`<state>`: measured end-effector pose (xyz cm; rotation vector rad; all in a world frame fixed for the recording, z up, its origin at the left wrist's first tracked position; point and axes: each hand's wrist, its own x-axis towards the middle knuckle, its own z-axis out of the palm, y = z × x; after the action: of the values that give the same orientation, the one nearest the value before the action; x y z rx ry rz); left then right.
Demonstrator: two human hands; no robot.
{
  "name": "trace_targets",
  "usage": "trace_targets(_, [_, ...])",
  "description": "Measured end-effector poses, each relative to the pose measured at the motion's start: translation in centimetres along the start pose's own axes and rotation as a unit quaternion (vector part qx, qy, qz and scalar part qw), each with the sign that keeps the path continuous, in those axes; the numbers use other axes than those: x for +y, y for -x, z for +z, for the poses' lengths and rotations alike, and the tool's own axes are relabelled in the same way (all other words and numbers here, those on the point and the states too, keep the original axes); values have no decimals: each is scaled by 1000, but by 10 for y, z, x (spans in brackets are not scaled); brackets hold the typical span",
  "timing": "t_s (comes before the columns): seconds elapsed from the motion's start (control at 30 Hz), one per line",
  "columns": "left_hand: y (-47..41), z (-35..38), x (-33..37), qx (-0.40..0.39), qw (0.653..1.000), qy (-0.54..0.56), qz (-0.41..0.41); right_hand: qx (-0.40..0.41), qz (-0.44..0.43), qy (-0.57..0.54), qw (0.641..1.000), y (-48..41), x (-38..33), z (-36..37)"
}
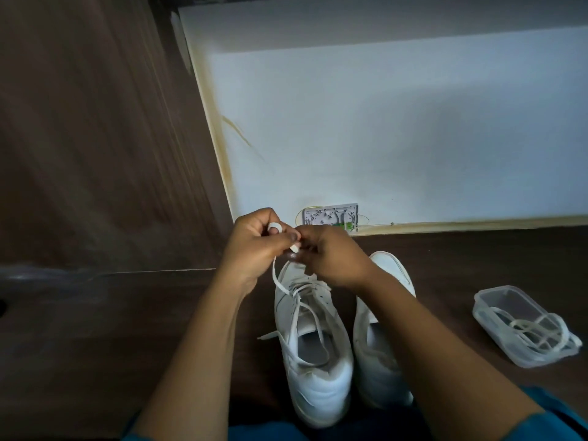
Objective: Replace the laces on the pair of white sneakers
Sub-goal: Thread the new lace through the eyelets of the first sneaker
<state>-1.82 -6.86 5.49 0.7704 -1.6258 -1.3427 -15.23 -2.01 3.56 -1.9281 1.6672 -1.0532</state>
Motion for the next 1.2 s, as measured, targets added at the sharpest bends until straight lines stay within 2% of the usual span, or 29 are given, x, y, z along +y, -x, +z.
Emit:
trace_targets(0.07, [0,0,-2,7,1000,18,-4,10,11,31,999,0,1,-8])
trace_targets(0.17, [-1,-2,-3,18,1000,2,-11,0,-12,195,981,0,5,-18])
trace_targets(0.3, [-3,-9,-7,53,998,-37,-13,-6,58,301,952,3,17,-28])
trace_targets(0.37, [-3,-12,-12,56,981,-185,-5,-3,92,235,968,5,20,-27])
trace_targets(0.43, [1,-9,-16,23,920,-392,-3,42,155,22,987,6,18,-21])
trace_targets(0.47, [3,-6,-18,13,893,-451,2,61,194,-108,973,6,15,-18])
trace_targets(0.5, [4,-2,-19,2,881,-473,7,67,217,-221,948,6,11,-16])
trace_targets(0.57, [5,7,-23,-35,883,-467,-15,53,216,-306,926,7,7,-17])
trace_targets(0.67, [8,17,-32,-120,865,-482,-70,33,199,-265,943,9,9,-20])
trace_targets(0.8, [11,18,-36,-96,862,-495,-52,27,221,-208,952,10,13,-17])
trace_targets(0.87, [11,17,-35,-109,871,-477,-43,3,252,-204,946,9,17,-14])
trace_targets(0.97, [12,18,-38,-140,866,-479,-41,-27,295,-202,933,11,19,-14])
trace_targets(1.07, [12,20,-40,-168,861,-474,-81,-47,289,-193,937,17,22,-17])
trace_targets(1.13, [13,20,-42,-164,860,-470,-114,-58,254,-131,956,21,26,-20])
trace_targets(1.2, [13,22,-45,-147,872,-449,-130,-82,223,-15,971,23,26,-20])
